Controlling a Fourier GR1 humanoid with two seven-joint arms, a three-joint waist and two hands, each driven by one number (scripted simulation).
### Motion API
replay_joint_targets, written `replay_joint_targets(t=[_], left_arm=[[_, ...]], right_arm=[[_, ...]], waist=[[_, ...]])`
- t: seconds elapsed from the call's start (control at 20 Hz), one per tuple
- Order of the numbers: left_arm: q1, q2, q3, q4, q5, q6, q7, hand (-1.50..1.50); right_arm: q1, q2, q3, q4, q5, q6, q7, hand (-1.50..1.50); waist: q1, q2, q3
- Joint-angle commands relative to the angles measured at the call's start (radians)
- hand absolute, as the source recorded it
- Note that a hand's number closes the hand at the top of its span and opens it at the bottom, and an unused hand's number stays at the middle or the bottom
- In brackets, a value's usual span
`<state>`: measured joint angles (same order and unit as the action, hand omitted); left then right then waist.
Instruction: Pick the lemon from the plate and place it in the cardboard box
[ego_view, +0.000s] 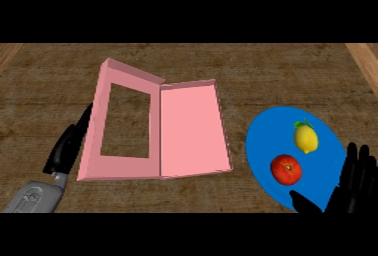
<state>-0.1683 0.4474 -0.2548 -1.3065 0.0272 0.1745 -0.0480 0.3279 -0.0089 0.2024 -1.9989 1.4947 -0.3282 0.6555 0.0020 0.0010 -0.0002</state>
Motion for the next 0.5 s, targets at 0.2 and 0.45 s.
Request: replay_joint_targets(t=[0.2, 0.45], left_arm=[[-0.037, -0.055, 0.046, 0.035, -0.069, -0.032, 0.025, 0.0], [0.032, -0.061, 0.103, 0.023, -0.08, -0.084, -0.028, 0.0]], right_arm=[[-0.189, -0.001, -0.073, 0.211, 0.012, -0.007, 0.016, -1.5], [-0.22, -0.011, -0.09, 0.192, -0.031, 0.085, 0.022, -1.5]], waist=[[-0.002, 0.0, 0.0], [-0.002, -0.001, 0.0]])
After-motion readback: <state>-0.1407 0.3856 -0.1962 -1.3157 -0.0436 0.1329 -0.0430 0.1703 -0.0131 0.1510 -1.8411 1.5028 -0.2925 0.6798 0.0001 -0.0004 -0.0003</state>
